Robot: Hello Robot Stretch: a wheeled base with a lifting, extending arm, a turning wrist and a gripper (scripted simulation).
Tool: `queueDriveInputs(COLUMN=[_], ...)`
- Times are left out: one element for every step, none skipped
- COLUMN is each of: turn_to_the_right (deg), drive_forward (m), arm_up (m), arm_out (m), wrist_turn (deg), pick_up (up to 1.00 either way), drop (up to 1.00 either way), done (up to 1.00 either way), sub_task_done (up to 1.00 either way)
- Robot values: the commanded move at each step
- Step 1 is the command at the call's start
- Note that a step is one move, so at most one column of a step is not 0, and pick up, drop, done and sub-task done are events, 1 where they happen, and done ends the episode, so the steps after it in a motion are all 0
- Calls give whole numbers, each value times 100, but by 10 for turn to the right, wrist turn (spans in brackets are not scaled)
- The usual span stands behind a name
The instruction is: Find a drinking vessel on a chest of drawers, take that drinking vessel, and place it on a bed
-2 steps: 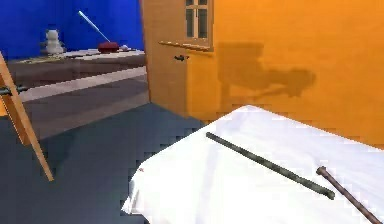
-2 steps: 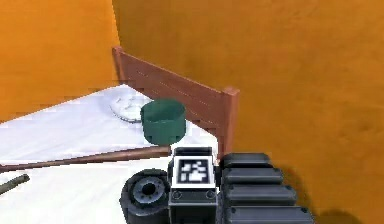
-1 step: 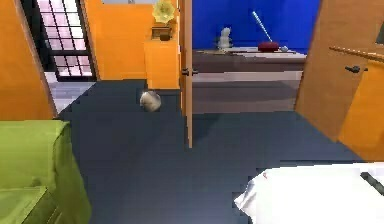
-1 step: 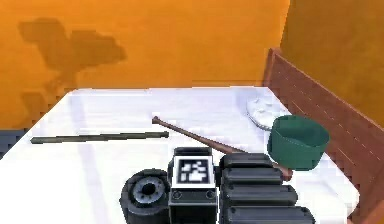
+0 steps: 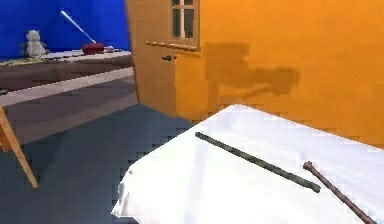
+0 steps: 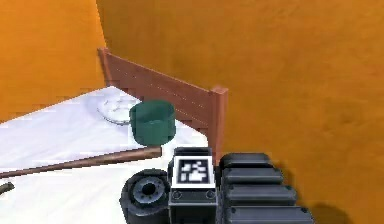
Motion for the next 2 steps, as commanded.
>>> queueDriveInputs(turn_to_the_right=[450,450], drive_forward=[0,0], arm_up=[0,0], arm_out=[0,0], wrist_turn=[0,0], pick_up=[0,0], drop=[0,0], done=[0,0], sub_task_done=[0,0])
